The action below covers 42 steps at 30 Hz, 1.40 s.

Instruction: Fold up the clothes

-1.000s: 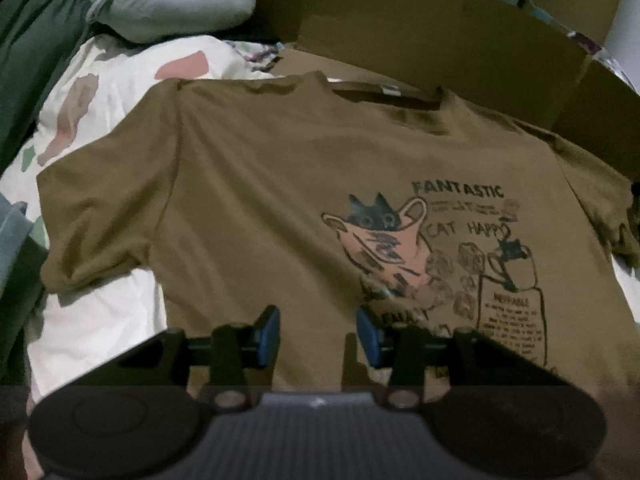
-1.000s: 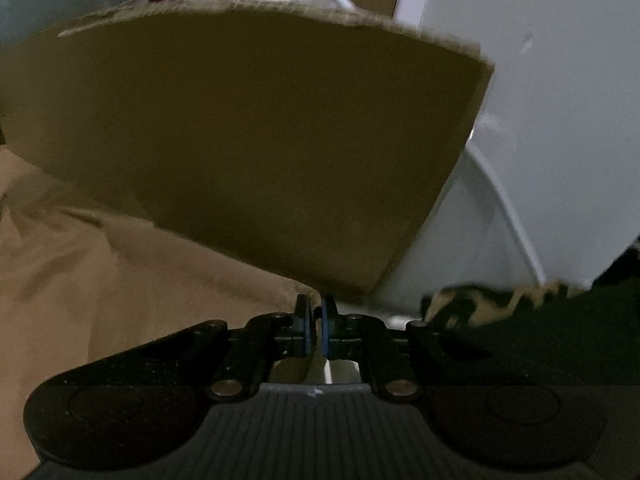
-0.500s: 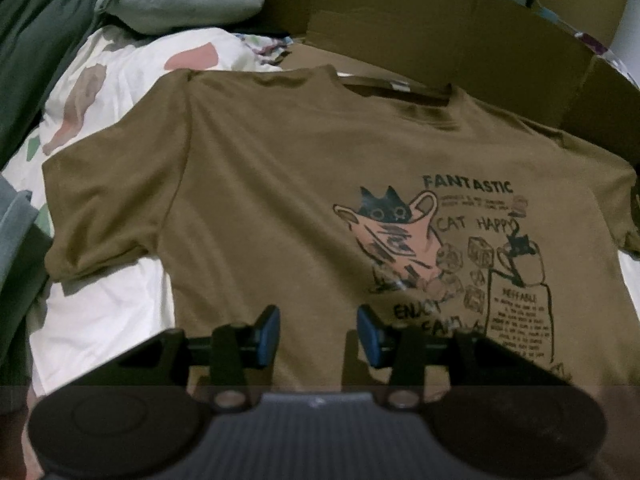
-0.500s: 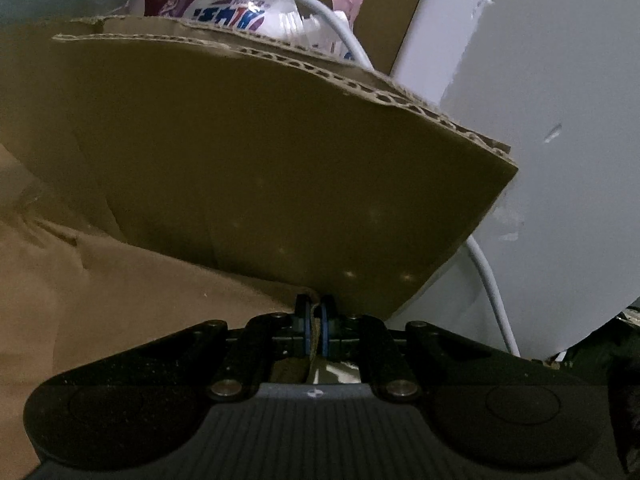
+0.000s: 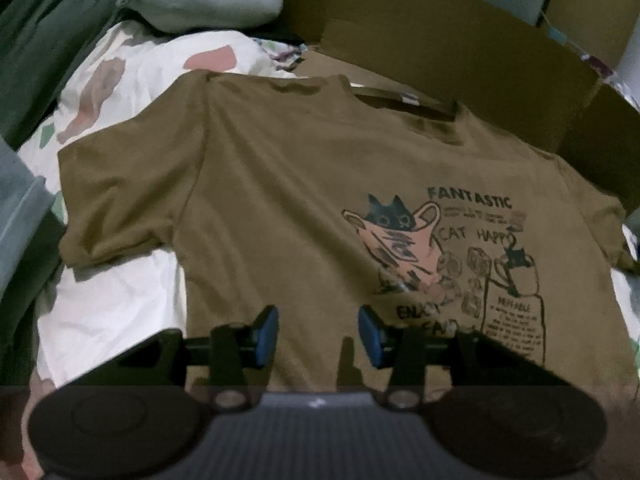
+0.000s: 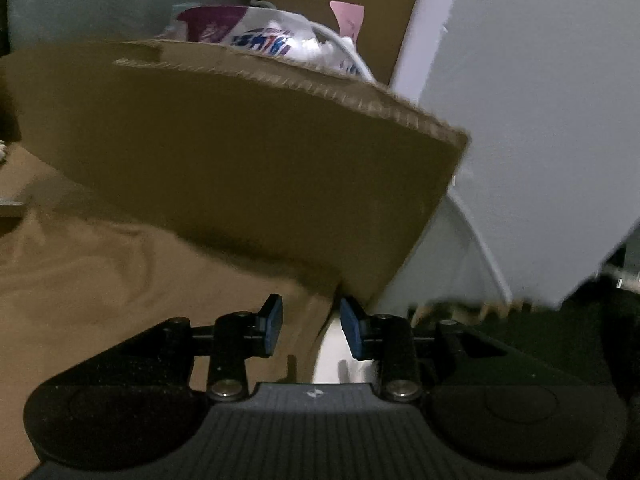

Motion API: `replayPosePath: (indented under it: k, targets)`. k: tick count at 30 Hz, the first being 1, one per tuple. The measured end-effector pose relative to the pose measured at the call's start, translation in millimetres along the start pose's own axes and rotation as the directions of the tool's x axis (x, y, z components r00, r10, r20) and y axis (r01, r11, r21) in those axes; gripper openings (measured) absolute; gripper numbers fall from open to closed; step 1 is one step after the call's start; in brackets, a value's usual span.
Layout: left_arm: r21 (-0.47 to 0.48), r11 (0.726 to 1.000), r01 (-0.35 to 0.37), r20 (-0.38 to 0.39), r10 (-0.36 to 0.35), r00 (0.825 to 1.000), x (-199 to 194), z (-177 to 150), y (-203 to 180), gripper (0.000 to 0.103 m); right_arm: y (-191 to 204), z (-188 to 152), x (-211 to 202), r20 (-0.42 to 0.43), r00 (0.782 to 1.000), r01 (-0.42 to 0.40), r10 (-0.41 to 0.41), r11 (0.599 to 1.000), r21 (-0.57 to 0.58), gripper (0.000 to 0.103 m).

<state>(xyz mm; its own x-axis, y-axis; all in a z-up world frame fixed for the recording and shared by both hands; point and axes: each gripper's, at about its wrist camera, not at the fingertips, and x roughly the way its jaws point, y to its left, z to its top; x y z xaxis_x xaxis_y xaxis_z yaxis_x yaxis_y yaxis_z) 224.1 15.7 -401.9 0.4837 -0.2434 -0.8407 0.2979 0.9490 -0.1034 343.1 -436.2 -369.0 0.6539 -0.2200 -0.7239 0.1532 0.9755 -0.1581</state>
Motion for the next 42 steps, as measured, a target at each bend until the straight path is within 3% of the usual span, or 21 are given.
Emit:
replayPosePath:
  k: [5, 14, 27, 38, 39, 42]
  targets:
    - [0.015, 1.000, -0.005, -0.003, 0.005, 1.000, -3.2, -6.5, 0.1, 0.051, 2.6, -36.1, -17.2, -0.001, 0.999, -0.032, 0.032, 0.997, 0.074, 0.038]
    - [-0.014, 1.000, -0.025, -0.014, 0.025, 1.000, -3.6, -13.4, 8.8, 0.051, 11.7, -74.7, -16.3, -0.019, 1.000, 0.024, -0.021, 0.990, 0.141, 0.038]
    - [-0.024, 1.000, 0.002, -0.031, -0.002, 1.000, 4.8, -21.9, 8.7, 0.051, 11.4, -106.6, -3.2, -0.052, 0.999, 0.030, -0.015, 0.950, 0.311, 0.038]
    - [-0.030, 0.999, 0.017, -0.031, -0.018, 0.999, 7.9, -26.2, 9.9, 0.051, 2.1, -114.1, 6.9, -0.111, 0.994, 0.043, -0.001, 0.925, 0.378, 0.035]
    - [-0.032, 0.999, 0.018, -0.031, -0.019, 0.999, 7.8, -27.0, 10.3, 0.051, 0.5, -114.1, 7.9, -0.111, 0.994, 0.038, 0.005, 0.921, 0.387, 0.032]
    - [-0.033, 0.999, 0.018, -0.034, -0.019, 0.999, 8.3, -28.4, 9.8, 0.051, -2.2, -113.7, 9.0, -0.107, 0.994, 0.030, 0.013, 0.921, 0.388, 0.008]
